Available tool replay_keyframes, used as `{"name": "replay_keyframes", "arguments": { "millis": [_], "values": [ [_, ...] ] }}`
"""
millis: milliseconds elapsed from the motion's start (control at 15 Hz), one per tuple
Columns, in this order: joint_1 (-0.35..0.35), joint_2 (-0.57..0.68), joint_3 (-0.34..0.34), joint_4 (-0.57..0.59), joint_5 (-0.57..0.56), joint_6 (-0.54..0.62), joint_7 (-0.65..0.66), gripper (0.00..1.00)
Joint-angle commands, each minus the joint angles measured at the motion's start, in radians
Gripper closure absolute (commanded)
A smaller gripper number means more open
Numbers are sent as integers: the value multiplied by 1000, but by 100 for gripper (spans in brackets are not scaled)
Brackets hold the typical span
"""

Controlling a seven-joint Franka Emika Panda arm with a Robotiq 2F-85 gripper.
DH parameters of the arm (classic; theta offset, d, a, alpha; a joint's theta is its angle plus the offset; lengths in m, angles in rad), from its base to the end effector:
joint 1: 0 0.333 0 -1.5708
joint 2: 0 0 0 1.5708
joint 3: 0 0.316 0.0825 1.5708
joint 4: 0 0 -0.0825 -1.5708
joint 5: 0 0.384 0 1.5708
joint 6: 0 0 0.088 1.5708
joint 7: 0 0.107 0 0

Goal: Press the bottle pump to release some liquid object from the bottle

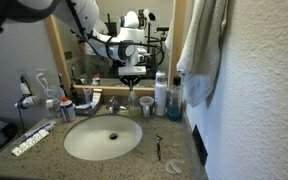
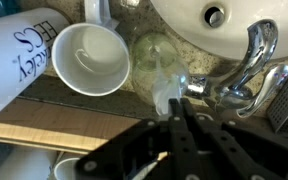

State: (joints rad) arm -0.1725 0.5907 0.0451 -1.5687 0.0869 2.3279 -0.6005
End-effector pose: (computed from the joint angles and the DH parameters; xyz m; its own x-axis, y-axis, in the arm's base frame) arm 0.7082 -0.0942 0.3146 0.9002 0.3915 0.1906 0.3965 -0.9179 0.0127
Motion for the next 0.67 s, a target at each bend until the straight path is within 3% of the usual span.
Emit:
{"name": "replay_keyframes", "arguments": {
  "millis": [0,600],
  "values": [
    [4,2,16,-103,-4,44,21,93],
    [5,-32,12,-148,-9,54,29,93]
  ]
}}
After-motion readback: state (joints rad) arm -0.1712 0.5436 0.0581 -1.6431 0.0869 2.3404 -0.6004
